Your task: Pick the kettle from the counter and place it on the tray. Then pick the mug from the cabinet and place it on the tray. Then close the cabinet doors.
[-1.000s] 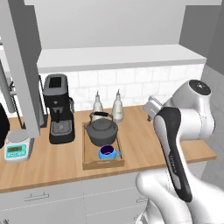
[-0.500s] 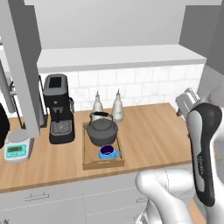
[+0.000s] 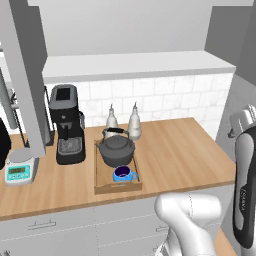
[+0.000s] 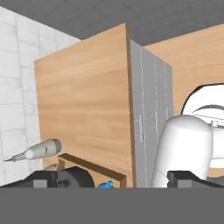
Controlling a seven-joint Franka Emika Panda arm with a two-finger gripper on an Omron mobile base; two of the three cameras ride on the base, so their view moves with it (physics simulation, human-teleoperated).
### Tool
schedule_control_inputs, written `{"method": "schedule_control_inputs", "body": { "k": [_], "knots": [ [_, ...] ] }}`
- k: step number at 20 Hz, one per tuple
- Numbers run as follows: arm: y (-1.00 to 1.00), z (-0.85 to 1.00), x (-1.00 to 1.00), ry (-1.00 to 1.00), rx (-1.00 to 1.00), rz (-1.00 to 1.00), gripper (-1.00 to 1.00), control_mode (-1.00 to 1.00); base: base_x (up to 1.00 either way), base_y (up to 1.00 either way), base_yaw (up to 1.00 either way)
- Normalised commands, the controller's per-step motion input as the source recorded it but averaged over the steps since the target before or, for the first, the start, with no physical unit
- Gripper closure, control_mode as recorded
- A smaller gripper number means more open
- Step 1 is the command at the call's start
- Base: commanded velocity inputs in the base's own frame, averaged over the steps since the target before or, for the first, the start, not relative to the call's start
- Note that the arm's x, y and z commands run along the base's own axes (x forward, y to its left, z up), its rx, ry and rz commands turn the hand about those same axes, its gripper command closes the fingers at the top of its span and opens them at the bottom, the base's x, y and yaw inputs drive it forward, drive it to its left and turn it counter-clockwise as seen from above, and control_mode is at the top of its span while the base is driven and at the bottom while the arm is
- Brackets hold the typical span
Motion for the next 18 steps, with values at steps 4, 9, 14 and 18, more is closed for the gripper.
{"method": "schedule_control_inputs", "body": {
  "k": [4,9,14,18],
  "knots": [
    [-0.16,0.00,-0.28,0.00,0.00,-0.10,-1.00,-1.00,0.00,0.00,0.00],
    [-0.22,0.00,-0.31,0.00,0.00,-0.07,-1.00,-1.00,0.00,0.00,0.00],
    [-0.18,0.00,-0.33,-0.02,0.00,-0.08,-1.00,-1.00,0.00,0.00,0.00],
    [-0.30,0.12,-0.34,-0.10,0.06,-0.11,-1.00,-1.00,0.00,0.00,0.00]
  ]
}}
